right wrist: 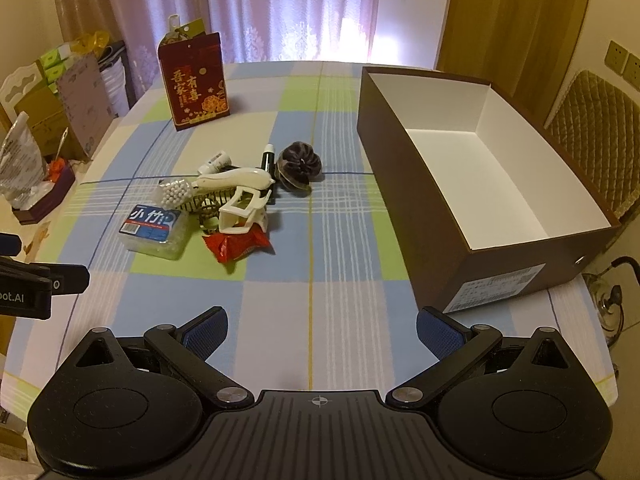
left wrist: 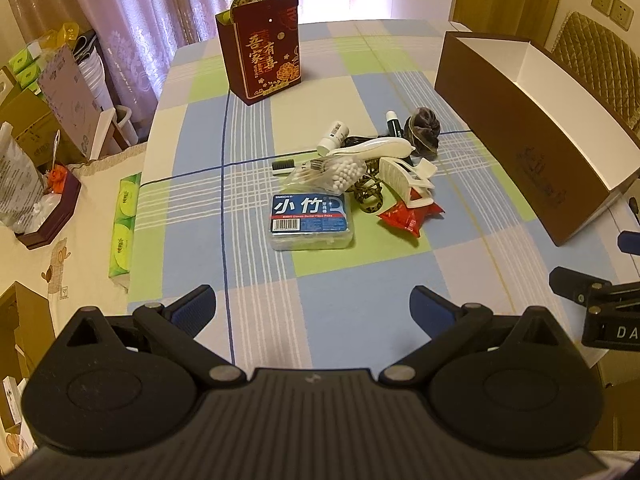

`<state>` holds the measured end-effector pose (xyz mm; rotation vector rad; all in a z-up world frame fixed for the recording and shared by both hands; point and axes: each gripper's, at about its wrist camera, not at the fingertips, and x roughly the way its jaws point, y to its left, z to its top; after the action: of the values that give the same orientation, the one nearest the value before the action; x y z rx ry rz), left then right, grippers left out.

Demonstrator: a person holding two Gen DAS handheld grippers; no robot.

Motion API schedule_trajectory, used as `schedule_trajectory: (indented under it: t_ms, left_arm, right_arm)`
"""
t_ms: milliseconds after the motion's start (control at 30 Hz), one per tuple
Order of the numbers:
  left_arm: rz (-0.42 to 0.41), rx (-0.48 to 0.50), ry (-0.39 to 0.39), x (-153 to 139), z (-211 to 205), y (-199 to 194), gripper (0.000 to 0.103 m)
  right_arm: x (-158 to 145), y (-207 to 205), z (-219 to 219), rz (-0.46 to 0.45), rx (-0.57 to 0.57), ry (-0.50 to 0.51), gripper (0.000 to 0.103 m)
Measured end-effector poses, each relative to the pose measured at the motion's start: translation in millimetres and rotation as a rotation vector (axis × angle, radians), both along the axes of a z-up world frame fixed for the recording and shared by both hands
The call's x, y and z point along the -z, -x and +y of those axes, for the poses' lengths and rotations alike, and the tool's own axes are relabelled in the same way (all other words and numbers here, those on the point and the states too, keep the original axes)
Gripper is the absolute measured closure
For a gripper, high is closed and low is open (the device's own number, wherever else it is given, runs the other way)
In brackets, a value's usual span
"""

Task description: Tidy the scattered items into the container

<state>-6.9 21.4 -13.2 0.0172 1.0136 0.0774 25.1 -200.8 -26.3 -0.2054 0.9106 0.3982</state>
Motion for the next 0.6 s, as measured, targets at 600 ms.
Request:
schedule_trajectory:
  t_ms: [600]
  left_arm:
    - [0.013, -0.004, 0.004, 2.8, -2.3, -11.1, 0.001]
  right_arm:
    - [1.2, -5.7, 0.6, 0.006, -0.003, -0.001, 0.000]
